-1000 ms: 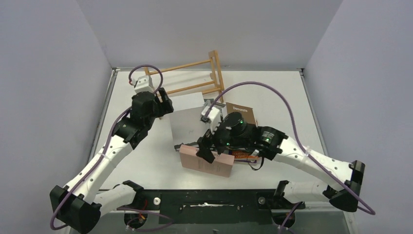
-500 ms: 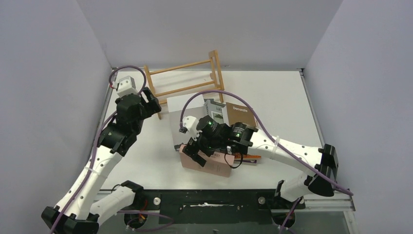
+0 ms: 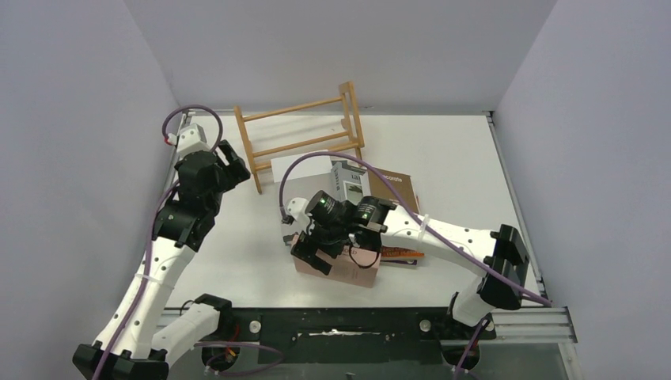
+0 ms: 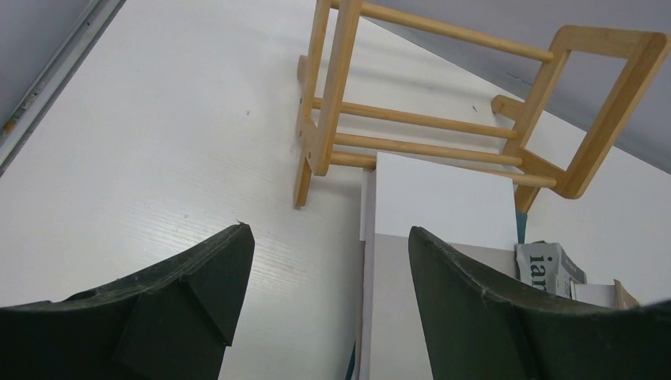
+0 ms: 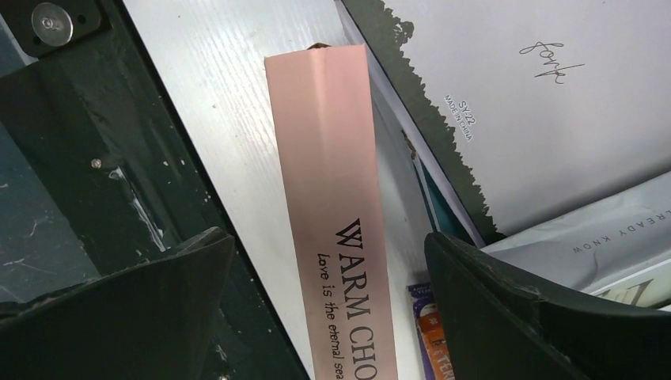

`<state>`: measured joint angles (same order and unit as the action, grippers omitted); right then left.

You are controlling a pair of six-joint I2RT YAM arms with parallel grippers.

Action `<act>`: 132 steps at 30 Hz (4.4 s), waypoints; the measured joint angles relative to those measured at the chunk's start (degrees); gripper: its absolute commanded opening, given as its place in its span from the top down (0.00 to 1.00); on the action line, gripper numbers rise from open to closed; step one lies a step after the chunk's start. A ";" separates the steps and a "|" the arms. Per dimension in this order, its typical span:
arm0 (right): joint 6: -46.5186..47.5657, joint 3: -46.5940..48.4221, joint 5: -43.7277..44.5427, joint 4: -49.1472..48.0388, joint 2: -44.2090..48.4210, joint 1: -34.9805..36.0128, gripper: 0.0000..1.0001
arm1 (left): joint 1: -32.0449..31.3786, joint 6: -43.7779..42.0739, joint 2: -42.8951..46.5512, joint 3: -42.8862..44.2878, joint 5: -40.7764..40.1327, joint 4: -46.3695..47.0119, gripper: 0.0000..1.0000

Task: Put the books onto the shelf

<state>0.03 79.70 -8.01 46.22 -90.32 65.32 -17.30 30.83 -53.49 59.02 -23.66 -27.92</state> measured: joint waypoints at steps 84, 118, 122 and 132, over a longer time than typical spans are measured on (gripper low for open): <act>-10.82 49.68 25.29 -57.40 -41.03 -17.81 1.00 | 18.95 -0.13 -3.52 -1.38 7.30 8.94 0.29; -14.23 47.67 28.83 -65.22 -52.76 -12.13 0.94 | 19.54 -1.70 8.76 -4.39 2.43 3.39 0.29; -14.29 47.65 29.62 -65.92 -52.96 -11.98 0.69 | 19.54 -1.79 9.09 -4.39 2.43 2.99 0.29; -14.71 43.65 29.42 -70.36 -52.72 -11.69 0.32 | 19.54 -1.95 9.18 -5.68 2.45 2.67 0.29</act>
<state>-14.68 123.35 21.41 -24.14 -143.04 53.63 2.24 28.88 -44.31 53.34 -21.21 -25.26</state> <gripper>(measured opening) 0.636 0.710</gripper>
